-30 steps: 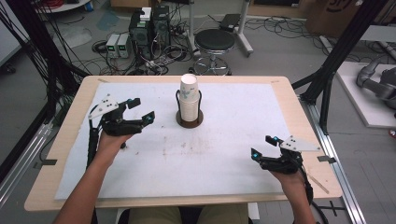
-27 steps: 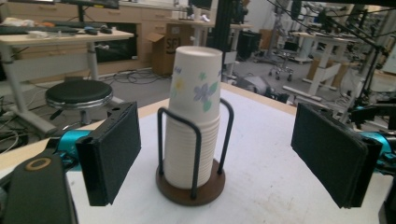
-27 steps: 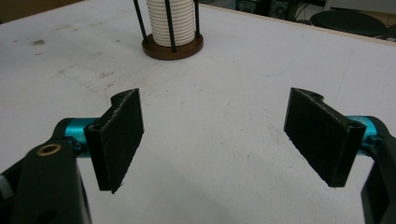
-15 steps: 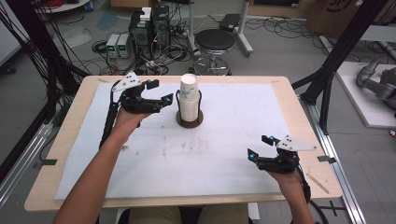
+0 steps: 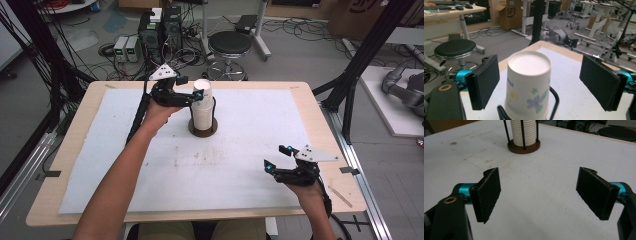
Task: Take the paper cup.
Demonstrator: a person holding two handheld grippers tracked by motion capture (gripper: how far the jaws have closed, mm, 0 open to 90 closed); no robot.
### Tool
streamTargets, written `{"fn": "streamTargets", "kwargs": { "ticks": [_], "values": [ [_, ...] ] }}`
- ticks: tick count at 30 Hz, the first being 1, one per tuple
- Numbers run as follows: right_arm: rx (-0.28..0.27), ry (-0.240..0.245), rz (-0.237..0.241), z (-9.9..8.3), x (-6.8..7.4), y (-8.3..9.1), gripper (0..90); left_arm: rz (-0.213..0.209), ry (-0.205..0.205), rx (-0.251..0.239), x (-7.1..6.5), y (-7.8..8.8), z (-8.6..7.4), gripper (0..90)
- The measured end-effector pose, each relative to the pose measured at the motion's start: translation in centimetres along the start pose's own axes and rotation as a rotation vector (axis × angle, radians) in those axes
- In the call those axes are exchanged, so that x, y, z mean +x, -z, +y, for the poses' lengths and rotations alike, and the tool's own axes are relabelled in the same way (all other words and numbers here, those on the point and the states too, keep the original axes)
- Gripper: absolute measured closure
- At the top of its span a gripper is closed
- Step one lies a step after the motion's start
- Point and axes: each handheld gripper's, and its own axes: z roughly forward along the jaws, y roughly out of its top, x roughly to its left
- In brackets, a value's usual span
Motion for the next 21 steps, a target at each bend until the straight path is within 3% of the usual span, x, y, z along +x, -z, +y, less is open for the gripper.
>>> {"fn": "streamTargets", "kwargs": {
  "ticks": [8,12,16,21],
  "values": [
    [-0.001,-0.007,0.011,0.0,0.1,-0.1,20.4,0.048,0.04,0.05,0.4,-2.6,-1.4,16.4],
    [0.001,-0.01,0.01,-0.1,0.1,0.0,20.4,0.059,0.017,0.079,0.3,-3.5,-1.8,17.5],
    [0.0,-0.01,0.011,-0.1,0.0,0.0,20.4,0.068,0.017,0.076,0.3,-3.9,-1.9,21.3],
    [0.001,-0.015,0.007,-0.2,-0.1,0.1,20.4,0.061,0.002,0.067,0.3,-4.0,-1.9,31.9]
  ]
}}
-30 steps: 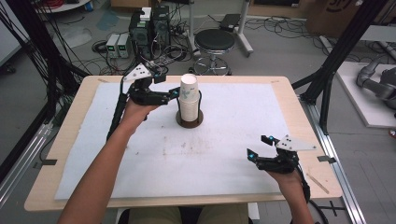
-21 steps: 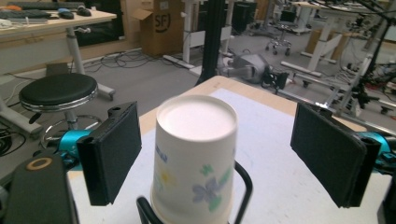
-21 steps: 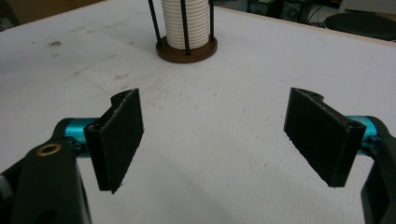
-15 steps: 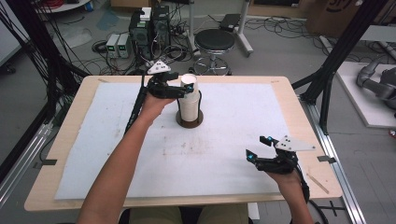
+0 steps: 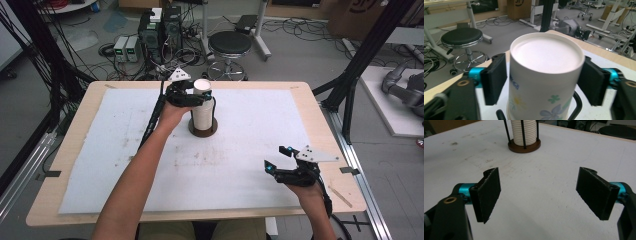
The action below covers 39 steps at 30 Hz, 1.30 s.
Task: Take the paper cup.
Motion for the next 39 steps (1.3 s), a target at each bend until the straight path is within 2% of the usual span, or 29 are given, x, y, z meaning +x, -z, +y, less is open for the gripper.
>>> {"fn": "streamTargets", "kwargs": {
  "ticks": [3,8,11,12,13,14,16,17,18,19,21,22,27,28,29,30,32,33,35,39],
  "values": [
    [0.002,0.003,-0.002,0.0,-0.1,0.0,20.4,0.006,-0.015,-0.01,-0.2,0.0,0.2,32.6],
    [0.007,-0.001,0.003,-0.1,0.0,-0.1,20.4,0.008,-0.012,-0.033,-0.2,0.4,0.6,33.0],
    [0.007,0.001,0.004,0.0,0.0,-0.1,20.4,0.004,0.014,-0.088,-0.2,0.9,1.3,33.6],
    [0.007,0.001,0.004,0.0,0.0,-0.1,20.4,0.004,0.014,-0.088,-0.2,0.9,1.3,33.8],
    [0.005,0.003,0.003,0.0,0.0,-0.1,20.4,-0.006,0.019,-0.086,-0.2,1.1,1.8,33.8],
    [0.01,-0.004,0.005,-0.1,0.0,-0.1,20.4,-0.014,0.017,-0.112,-0.4,1.5,2.7,34.3],
    [0.007,0.0,0.004,-0.1,0.0,-0.1,20.4,0.003,0.019,-0.152,-0.5,2.0,3.6,35.2],
    [0.008,-0.003,0.005,-0.1,0.0,-0.1,20.4,-0.002,0.02,-0.151,-0.5,2.2,4.1,35.2],
    [0.006,-0.001,0.004,-0.1,0.0,-0.1,20.4,-0.002,0.02,-0.151,-0.5,2.2,4.1,35.3],
    [0.004,-0.002,0.004,0.0,0.0,-0.1,20.4,-0.011,0.025,-0.167,-0.6,2.6,4.9,35.4],
    [0.003,-0.001,0.004,0.0,0.0,0.0,20.4,-0.006,0.028,-0.204,-0.7,3.3,5.4,35.9],
    [0.001,-0.007,0.004,0.0,0.1,0.0,20.4,-0.006,0.028,-0.204,-0.7,3.3,5.4,35.9],
    [-0.003,0.0,0.002,0.0,0.1,0.0,20.4,-0.01,0.018,-0.246,-0.5,6.0,6.2,36.2],
    [-0.003,-0.001,0.001,0.1,0.1,0.1,20.4,-0.01,0.018,-0.246,-0.5,6.0,6.2,36.4],
    [-0.004,-0.004,0.0,0.1,0.1,0.1,20.4,-0.009,-0.004,-0.26,-0.4,7.2,6.4,36.4],
    [-0.01,-0.005,0.001,0.1,0.1,0.1,20.4,-0.015,-0.006,-0.264,-0.3,7.8,6.4,36.4],
    [-0.012,0.0,0.002,0.2,0.1,0.0,20.4,-0.014,-0.014,-0.268,-0.2,8.4,6.5,36.5],
    [-0.01,-0.002,0.004,0.3,0.2,-0.1,20.4,-0.018,-0.028,-0.267,-0.2,9.5,6.5,36.6],
    [-0.007,-0.001,0.01,0.4,0.2,-0.3,20.4,-0.021,-0.038,-0.273,-0.3,10.6,6.4,36.6],
    [-0.008,0.011,0.022,0.7,0.5,-0.9,20.4,-0.024,-0.036,-0.27,-0.3,12.4,5.9,36.7]
  ]
}}
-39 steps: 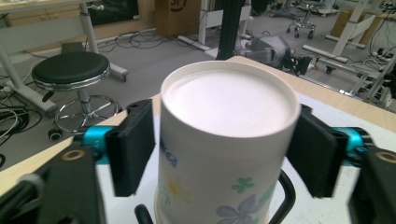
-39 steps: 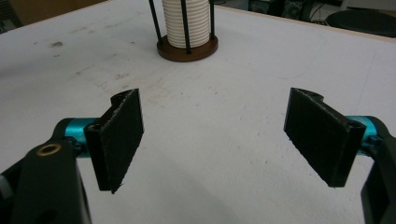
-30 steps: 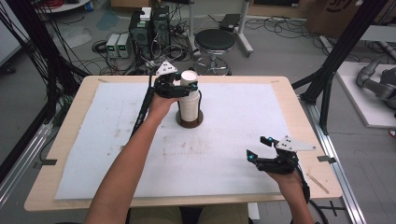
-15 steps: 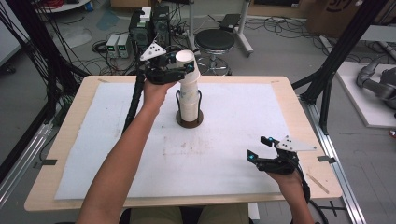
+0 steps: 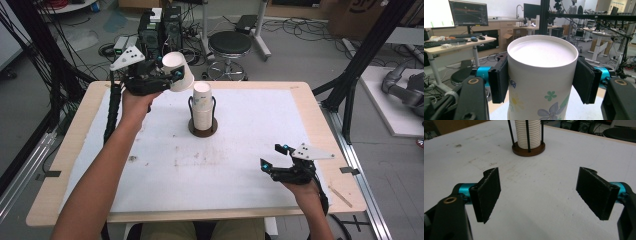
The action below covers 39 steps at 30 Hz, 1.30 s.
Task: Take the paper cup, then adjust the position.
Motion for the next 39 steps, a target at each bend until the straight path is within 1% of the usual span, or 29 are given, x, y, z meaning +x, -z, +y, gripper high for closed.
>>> {"fn": "streamTargets", "kwargs": {
  "ticks": [1,2,3,4,5,6,7,8,10,11,12,13,16,19,21,22,24,25,26,28,29,30,31,32,34,36,37,38,39],
  "values": [
    [0.0,0.001,0.002,0.1,0.1,-0.1,20.4,0.0,0.0,0.0,0.0,0.0,0.0,36.7],
    [-0.001,0.002,0.005,0.2,0.2,-0.2,20.4,0.001,-0.003,0.01,-0.1,1.0,-0.5,36.7],
    [-0.001,0.002,0.005,0.2,0.2,-0.2,20.4,0.001,-0.003,0.01,-0.1,1.0,-0.5,36.7],
    [-0.002,0.004,0.015,0.3,0.3,-0.4,20.4,-0.002,-0.002,0.019,-0.2,2.0,-1.2,36.7],
    [0.0,0.006,0.02,0.4,0.4,-0.5,20.4,-0.002,-0.002,0.019,-0.2,2.0,-1.2,36.7],
    [0.002,0.007,0.024,0.4,0.4,-0.7,20.4,-0.011,0.005,0.015,-0.3,2.9,-2.0,36.7],
    [0.002,0.007,0.024,0.4,0.4,-0.7,20.4,-0.011,0.005,0.015,-0.3,2.9,-2.0,36.7],
    [0.005,0.014,0.034,0.5,0.5,-1.0,20.3,-0.014,-0.002,0.027,-0.4,3.6,-3.0,36.7],
    [0.011,0.013,0.037,0.5,0.5,-1.2,20.4,-0.022,-0.005,0.036,-0.7,4.1,-4.0,36.6],
    [0.011,0.017,0.04,0.6,0.5,-1.3,20.4,-0.022,-0.005,0.036,-0.7,4.1,-4.0,36.6],
    [0.011,0.016,0.042,0.6,0.6,-1.4,20.4,-0.025,-0.01,0.044,-1.0,4.5,-4.8,36.5],
    [0.014,0.016,0.046,0.7,0.6,-1.5,20.4,-0.03,-0.013,0.049,-1.1,4.7,-5.2,36.5],
    [0.013,0.018,0.06,0.8,0.8,-1.8,20.4,-0.045,-0.013,0.057,-1.6,5.0,-6.1,36.5],
    [0.015,0.026,0.076,1.1,1.1,-2.2,20.4,-0.07,-0.009,0.069,-2.2,5.1,-6.8,36.5],
    [0.012,0.027,0.093,1.3,1.4,-2.4,20.3,-0.078,-0.01,0.075,-2.4,5.0,-7.1,36.5],
    [0.012,0.028,0.101,1.3,1.5,-2.5,20.4,-0.09,-0.01,0.088,-2.7,5.0,-7.6,36.4],
    [0.012,0.029,0.105,1.4,1.6,-2.6,20.3,-0.097,-0.007,0.092,-2.9,4.9,-7.9,36.4],
    [0.016,0.036,0.119,1.5,1.8,-2.8,20.3,-0.107,-0.004,0.096,-3.2,4.8,-8.3,36.4],
    [0.015,0.039,0.12,1.5,1.8,-2.9,20.3,-0.114,-0.001,0.1,-3.3,4.8,-8.5,36.4],
    [0.017,0.042,0.135,1.6,1.9,-3.1,20.3,-0.122,-0.004,0.108,-3.7,4.7,-9.0,36.4],
    [0.017,0.042,0.135,1.6,1.9,-3.1,20.3,-0.122,-0.004,0.108,-3.7,4.7,-9.0,36.4],
    [0.027,0.046,0.15,1.7,2.1,-3.3,20.3,-0.134,-0.005,0.118,-4.1,4.6,-9.4,36.4],
    [0.027,0.046,0.15,1.7,2.1,-3.3,20.3,-0.134,-0.005,0.118,-4.1,4.6,-9.4,36.5],
    [0.026,0.053,0.167,1.8,2.3,-3.5,20.3,-0.148,-0.004,0.125,-4.5,4.4,-9.8,36.4],
    [0.029,0.054,0.198,1.9,2.6,-3.7,20.3,-0.16,-0.003,0.129,-4.9,4.3,-10.1,36.4],
    [0.025,0.073,0.235,2.0,3.0,-4.0,20.3,-0.167,-0.002,0.134,-5.3,4.3,-10.4,36.4],
    [0.025,0.073,0.235,2.0,3.0,-4.0,20.3,-0.167,-0.002,0.134,-5.3,4.3,-10.4,36.4],
    [0.025,0.081,0.245,2.1,3.2,-4.2,20.3,-0.176,-0.001,0.137,-5.5,4.2,-10.6,36.4],
    [0.02,0.096,0.268,2.4,3.6,-4.4,20.3,-0.179,-0.001,0.139,-5.7,4.2,-10.7,36.4]
  ]
}}
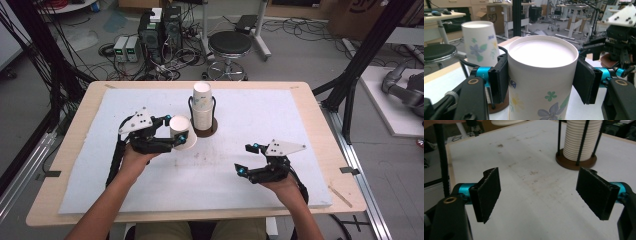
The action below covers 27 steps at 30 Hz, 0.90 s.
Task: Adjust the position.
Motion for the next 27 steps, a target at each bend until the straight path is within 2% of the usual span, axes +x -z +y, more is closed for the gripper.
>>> {"fn": "streamTargets", "kwargs": {
  "ticks": [6,11,20,22,27],
  "values": [
    [-0.016,0.012,0.029,0.9,0.3,-0.5,20.3,-0.033,-0.001,0.01,-0.8,-0.4,-0.4,36.4],
    [-0.022,0.02,0.078,1.8,0.7,-1.7,20.4,-0.066,0.002,0.007,-1.5,-0.8,-0.7,36.3],
    [-0.027,0.033,0.123,2.3,1.3,-3.1,20.4,-0.109,0.008,0.008,-2.3,-1.5,-1.2,36.3],
    [-0.028,0.029,0.148,2.2,1.5,-3.5,20.4,-0.127,0.005,0.01,-2.5,-1.8,-1.3,36.3],
    [-0.03,0.045,0.17,2.4,1.7,-4.0,20.4,-0.177,0.004,0.013,-3.2,-2.5,-1.6,36.3]
  ]
}}
